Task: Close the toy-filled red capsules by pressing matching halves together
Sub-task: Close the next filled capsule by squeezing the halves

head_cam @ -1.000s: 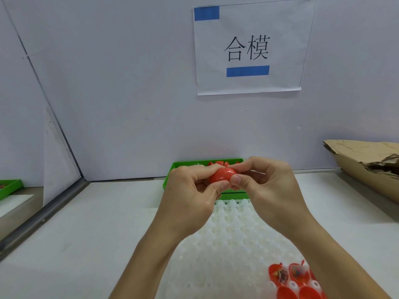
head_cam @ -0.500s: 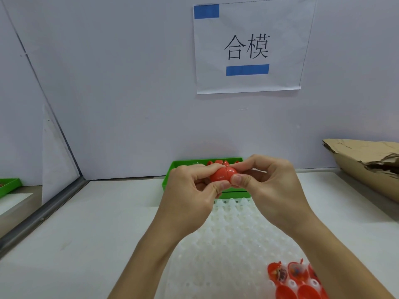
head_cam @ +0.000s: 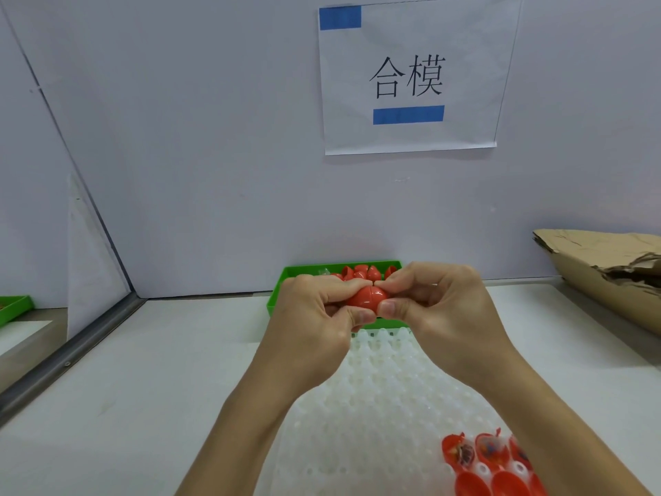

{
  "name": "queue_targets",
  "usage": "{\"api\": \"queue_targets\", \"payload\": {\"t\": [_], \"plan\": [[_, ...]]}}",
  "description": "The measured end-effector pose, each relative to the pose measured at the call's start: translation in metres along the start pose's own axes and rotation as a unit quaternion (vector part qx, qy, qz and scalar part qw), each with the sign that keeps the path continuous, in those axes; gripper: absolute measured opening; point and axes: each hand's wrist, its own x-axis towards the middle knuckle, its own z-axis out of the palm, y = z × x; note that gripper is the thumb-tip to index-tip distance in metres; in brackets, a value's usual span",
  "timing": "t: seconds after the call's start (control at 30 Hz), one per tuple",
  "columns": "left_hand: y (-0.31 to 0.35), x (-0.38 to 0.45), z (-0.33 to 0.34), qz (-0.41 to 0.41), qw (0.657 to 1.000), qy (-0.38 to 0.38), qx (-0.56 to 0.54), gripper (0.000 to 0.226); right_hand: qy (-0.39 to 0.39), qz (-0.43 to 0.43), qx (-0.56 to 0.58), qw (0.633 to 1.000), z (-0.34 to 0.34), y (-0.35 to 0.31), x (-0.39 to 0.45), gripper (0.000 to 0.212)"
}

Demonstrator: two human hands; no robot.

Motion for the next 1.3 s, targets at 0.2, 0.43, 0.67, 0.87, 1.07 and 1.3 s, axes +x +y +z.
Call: {"api": "queue_targets", "payload": {"t": [0.2,0.43,0.67,0.87,1.07,1.3], "plan": [[0.0,-0.001,0.005,0.051,0.996,-0.011,0.069,0.024,-0.002,-0.002,-0.039,0.999,-0.003,0.003,0.001,0.031],[-0.002,-0.001,0.012,0.072,0.991,-0.019,0.112,0.02,-0.017,-0.002,-0.041,0.999,-0.004,0.008,0.003,0.027],[-0.003,-0.002,0.019,0.105,0.987,0.02,0.123,0.017,0.002,-0.002,-0.04,0.999,-0.006,0.007,0.002,0.023],[0.007,-0.002,0.016,0.052,0.997,0.039,-0.03,0.018,-0.016,0.009,0.001,1.0,-0.021,-0.01,0.007,0.026],[0.01,-0.002,0.015,0.035,0.998,0.022,-0.052,0.011,-0.057,0.045,0.002,0.997,-0.031,-0.009,0.007,0.02],[0.008,-0.002,0.015,0.09,0.991,0.066,0.073,0.017,-0.085,0.085,0.012,0.993,-0.03,-0.006,0.006,0.033]]}}
